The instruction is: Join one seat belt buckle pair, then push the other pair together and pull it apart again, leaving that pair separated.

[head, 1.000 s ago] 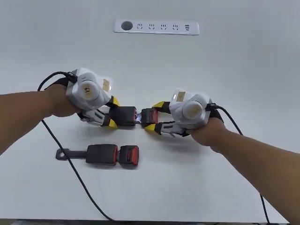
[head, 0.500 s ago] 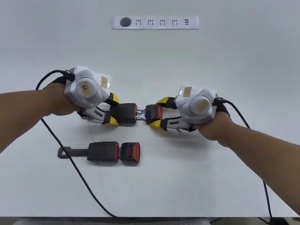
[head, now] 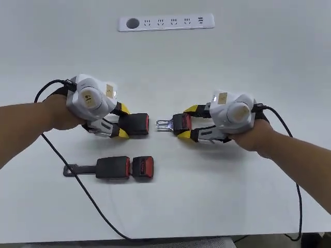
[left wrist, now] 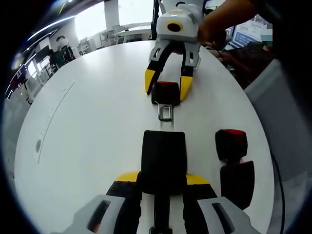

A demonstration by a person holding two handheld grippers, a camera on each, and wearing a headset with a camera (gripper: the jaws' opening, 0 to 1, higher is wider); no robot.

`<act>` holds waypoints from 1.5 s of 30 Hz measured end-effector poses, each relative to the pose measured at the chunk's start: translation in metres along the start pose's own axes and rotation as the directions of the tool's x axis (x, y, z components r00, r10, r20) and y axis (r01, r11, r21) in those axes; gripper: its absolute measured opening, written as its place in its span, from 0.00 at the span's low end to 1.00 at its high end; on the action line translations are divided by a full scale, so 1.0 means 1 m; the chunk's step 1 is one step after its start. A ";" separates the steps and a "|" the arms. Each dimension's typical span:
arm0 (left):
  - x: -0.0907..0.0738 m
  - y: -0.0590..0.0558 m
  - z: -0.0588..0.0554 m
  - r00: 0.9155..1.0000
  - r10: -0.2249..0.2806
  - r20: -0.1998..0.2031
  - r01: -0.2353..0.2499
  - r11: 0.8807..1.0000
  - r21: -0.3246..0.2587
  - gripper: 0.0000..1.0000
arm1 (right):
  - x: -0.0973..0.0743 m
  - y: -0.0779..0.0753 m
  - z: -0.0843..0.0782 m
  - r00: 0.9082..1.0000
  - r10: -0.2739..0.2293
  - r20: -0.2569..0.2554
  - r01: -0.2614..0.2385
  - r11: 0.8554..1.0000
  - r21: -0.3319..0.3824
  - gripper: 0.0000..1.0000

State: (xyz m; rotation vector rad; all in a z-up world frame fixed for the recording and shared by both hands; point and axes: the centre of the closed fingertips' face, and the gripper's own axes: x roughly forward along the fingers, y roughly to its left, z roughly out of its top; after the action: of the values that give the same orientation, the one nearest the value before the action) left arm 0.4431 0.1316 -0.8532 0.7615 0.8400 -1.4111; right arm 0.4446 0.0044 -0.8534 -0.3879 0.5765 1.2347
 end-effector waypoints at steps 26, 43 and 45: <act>0.000 -0.001 0.001 1.000 0.003 -0.012 -0.003 1.000 -0.006 0.33 | -0.060 -0.010 -0.040 0.998 -0.026 -0.057 0.028 0.999 0.028 0.38; 0.000 0.000 0.002 1.000 0.002 -0.022 -0.002 1.000 -0.002 0.34 | -0.077 -0.016 -0.050 0.998 -0.039 -0.050 0.042 0.997 0.063 0.41; 0.001 0.000 0.003 1.000 0.001 -0.031 -0.002 1.000 -0.012 0.34 | -0.077 -0.017 -0.048 0.998 -0.049 -0.039 0.053 0.994 0.095 0.48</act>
State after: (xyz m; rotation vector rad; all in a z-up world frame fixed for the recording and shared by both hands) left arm 0.4432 0.1291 -0.8524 0.7762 0.8708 -1.3950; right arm 0.4347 -0.0868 -0.8459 -0.3430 0.6509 1.1482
